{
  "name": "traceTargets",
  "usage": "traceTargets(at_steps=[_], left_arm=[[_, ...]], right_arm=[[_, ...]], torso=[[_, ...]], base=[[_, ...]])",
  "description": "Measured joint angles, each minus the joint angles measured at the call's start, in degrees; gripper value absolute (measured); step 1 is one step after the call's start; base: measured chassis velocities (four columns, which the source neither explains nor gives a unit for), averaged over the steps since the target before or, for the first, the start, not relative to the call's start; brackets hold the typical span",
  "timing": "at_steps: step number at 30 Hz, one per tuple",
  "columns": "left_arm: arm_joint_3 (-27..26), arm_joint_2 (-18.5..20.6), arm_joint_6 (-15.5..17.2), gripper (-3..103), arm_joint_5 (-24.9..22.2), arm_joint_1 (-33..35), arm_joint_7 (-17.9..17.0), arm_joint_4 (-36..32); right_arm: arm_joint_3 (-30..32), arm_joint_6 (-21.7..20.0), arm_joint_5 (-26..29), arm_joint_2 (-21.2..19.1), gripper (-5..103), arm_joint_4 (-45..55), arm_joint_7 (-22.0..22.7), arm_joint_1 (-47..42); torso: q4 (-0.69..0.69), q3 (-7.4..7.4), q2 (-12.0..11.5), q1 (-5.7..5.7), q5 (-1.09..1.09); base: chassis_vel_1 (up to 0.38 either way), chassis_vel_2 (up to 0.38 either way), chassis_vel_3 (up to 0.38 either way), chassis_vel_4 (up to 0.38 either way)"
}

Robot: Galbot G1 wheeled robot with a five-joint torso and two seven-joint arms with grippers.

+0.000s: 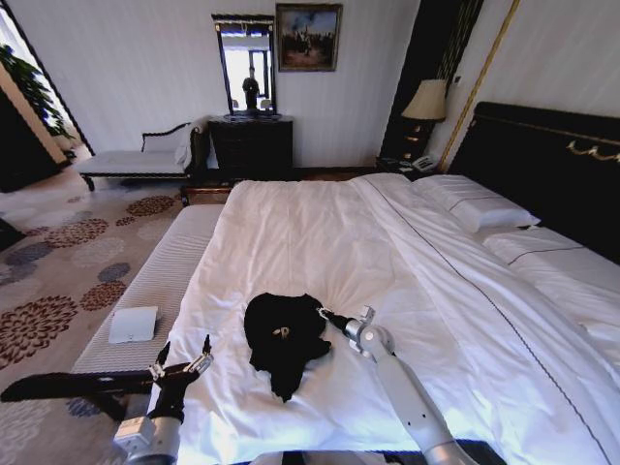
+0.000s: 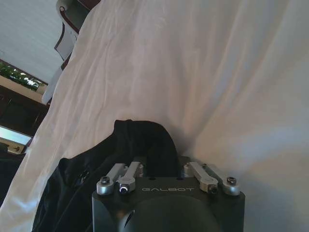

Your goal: Fold the clothes on the bed.

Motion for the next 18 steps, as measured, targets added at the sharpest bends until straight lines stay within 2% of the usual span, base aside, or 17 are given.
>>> traceTargets(at_steps=[4,6,9,16,18], left_arm=[[0.24,-0.08,0.03,100,-0.1,-0.26,-0.06,0.28],[0.26,-0.08,0.03,100,-0.13,-0.31,-0.06,0.33],[0.36,-0.01,0.21,100,-0.3,-0.65,-0.11,0.58],[0.87,1.81,1.37,100,-2.22,-1.87,-0.58,1.65],[1.26,3.12,3.01,100,-5.5,-3.09,-1.49,2.17]], right_arm=[[-0.09,-0.01,0.01,0.19,16,0.02,0.06,0.01],[-0.09,-0.01,0.02,0.2,16,0.08,0.07,0.01],[-0.02,-0.02,0.03,0.22,2,0.53,0.09,-0.04],[0.36,0.12,-0.52,-0.18,1,1.83,0.12,-0.53],[0.4,0.19,-0.95,-0.4,1,2.43,0.19,-0.76]], torso=[[0.01,0.0,0.0,0.0,0.0],[0.01,0.0,0.0,0.0,0.0],[0.01,0.0,0.0,0.0,0.0],[0.01,0.0,0.0,0.0,0.0],[0.01,0.0,0.0,0.0,0.0]], base=[[0.0,0.0,0.0,0.0],[0.0,0.0,0.0,0.0],[0.0,0.0,0.0,0.0],[0.0,0.0,0.0,0.0],[0.0,0.0,0.0,0.0]])
